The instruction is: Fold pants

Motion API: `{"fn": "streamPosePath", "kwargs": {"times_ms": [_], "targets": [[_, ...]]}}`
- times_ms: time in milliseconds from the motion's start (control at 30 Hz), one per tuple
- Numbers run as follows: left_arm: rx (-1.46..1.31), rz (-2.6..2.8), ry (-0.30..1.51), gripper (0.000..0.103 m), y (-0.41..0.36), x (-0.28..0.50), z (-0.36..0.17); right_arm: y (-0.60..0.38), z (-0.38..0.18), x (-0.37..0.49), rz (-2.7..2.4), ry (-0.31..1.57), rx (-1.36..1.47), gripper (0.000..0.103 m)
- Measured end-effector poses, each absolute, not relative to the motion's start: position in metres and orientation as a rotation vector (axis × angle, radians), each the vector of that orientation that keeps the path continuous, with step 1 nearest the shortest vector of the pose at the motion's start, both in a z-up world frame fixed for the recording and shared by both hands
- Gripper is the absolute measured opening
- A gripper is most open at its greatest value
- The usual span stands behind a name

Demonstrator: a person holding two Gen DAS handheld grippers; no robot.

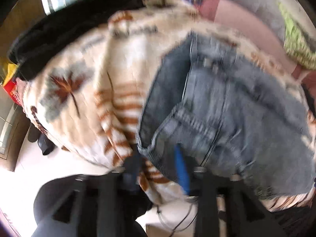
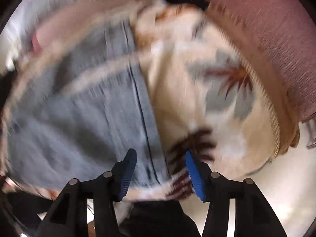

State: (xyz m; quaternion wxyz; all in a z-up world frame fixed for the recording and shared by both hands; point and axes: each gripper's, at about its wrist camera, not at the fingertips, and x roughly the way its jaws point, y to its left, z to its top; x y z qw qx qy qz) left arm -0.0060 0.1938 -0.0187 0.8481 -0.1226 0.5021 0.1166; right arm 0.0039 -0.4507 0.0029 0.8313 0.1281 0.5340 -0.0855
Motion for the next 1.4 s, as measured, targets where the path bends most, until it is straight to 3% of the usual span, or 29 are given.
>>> {"fn": "streamPosePath", "kwargs": {"times_ms": [67,167,267,300,333,433,533,600,667,700,733,767,800,933,1033,1100,1267,1400], "targets": [[-0.244,0.25,0.977,0.063,0.192,-0.007,0.005,-0.451,0.016,0.022,-0.135,1.086,0.277,0.074],[-0.231,0.178,0.856,0.063,0.178,0.001,0.033,-0.452,0.012,0.055,-0.064,1.057,0.341,0.074],[-0.231,0.099,0.854,0.063,0.16,0.014,0.031,-0.449,-0.015,0.098,-0.096,1.107,0.309,0.071],[-0.224,0.075,0.86,0.063,0.153,0.02,0.023,-0.451,-0.026,0.106,-0.093,1.14,0.319,0.065],[-0.211,0.074,0.883,0.063,0.149,0.027,0.014,-0.449,-0.04,0.115,-0.077,1.187,0.304,0.04],[-0.159,0.109,1.087,0.063,0.138,0.049,-0.045,-0.424,-0.044,0.12,-0.085,1.208,0.158,0.017],[-0.065,0.116,1.017,0.067,0.128,0.042,-0.047,-0.393,-0.014,0.105,-0.167,1.078,-0.094,0.017],[-0.058,0.122,1.021,0.067,0.127,0.044,-0.047,-0.39,-0.028,0.111,-0.186,1.126,-0.1,0.018],[-0.094,0.119,1.022,0.067,0.13,0.046,-0.042,-0.389,-0.056,0.119,-0.234,1.151,-0.173,0.035],[-0.11,0.114,1.015,0.067,0.132,0.044,-0.037,-0.387,-0.063,0.118,-0.236,1.139,-0.21,0.035],[-0.118,0.113,1.003,0.067,0.134,0.045,-0.028,-0.386,-0.057,0.117,-0.248,1.118,-0.213,0.039],[-0.119,0.112,0.987,0.067,0.137,0.042,-0.024,-0.389,-0.046,0.115,-0.259,1.113,-0.186,0.052],[-0.119,0.112,0.961,0.067,0.138,0.04,-0.015,-0.391,-0.037,0.113,-0.248,1.094,-0.145,0.058],[-0.136,0.097,0.911,0.067,0.141,0.052,0.0,-0.387,-0.002,0.105,-0.204,0.991,-0.061,0.06],[-0.147,0.095,1.048,0.074,0.144,0.075,-0.036,-0.387,-0.023,0.106,-0.153,1.081,0.007,0.076],[-0.064,0.098,1.066,0.081,0.137,0.078,-0.054,-0.394,-0.065,0.112,-0.122,1.248,0.042,0.077],[-0.046,0.05,0.963,0.081,0.134,0.081,-0.018,-0.407,-0.007,0.13,-0.085,1.103,0.149,0.079],[-0.151,0.033,0.91,0.081,0.156,0.129,0.006,-0.421,0.004,0.194,-0.058,1.084,0.187,0.079]]}}
